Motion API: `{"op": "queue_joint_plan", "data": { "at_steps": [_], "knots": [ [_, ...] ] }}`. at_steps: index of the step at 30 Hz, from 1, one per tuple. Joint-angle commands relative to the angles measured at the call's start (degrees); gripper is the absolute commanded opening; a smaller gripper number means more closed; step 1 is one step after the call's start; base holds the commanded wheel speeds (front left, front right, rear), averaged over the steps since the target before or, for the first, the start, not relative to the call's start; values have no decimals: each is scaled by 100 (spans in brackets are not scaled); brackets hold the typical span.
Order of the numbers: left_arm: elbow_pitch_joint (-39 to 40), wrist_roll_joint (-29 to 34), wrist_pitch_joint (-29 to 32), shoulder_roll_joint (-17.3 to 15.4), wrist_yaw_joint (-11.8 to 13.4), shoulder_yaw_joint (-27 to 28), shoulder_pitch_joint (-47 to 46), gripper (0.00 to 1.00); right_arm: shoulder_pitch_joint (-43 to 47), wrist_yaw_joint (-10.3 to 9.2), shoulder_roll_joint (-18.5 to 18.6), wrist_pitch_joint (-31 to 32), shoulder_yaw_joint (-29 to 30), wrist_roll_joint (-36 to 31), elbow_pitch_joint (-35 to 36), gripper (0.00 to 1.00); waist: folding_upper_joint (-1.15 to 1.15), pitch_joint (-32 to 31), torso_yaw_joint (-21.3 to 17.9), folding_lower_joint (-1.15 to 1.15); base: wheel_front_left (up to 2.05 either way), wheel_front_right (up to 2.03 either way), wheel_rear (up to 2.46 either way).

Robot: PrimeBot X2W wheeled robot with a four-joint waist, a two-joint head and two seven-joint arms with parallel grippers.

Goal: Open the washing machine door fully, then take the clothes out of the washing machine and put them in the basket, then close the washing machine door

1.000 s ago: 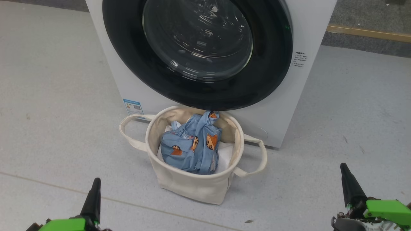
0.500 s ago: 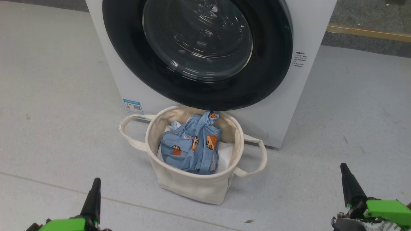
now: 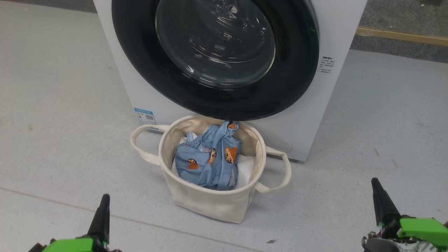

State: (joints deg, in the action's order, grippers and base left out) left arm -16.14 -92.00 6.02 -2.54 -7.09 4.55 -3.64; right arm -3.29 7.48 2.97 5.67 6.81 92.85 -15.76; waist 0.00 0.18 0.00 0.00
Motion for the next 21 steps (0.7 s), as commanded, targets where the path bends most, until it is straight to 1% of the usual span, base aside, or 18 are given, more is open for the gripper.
{"op": "queue_joint_plan", "data": {
  "at_steps": [1,21],
  "knots": [
    [209,-17,48,-33,-40,197,-255,0,-283,1,40,29,-94,-15,177,0,0,0,0,0,0,0,0],
    [210,-17,47,-33,-40,197,-255,0,-285,1,28,43,-76,-30,176,0,0,0,0,0,0,0,0]
  ]
}}
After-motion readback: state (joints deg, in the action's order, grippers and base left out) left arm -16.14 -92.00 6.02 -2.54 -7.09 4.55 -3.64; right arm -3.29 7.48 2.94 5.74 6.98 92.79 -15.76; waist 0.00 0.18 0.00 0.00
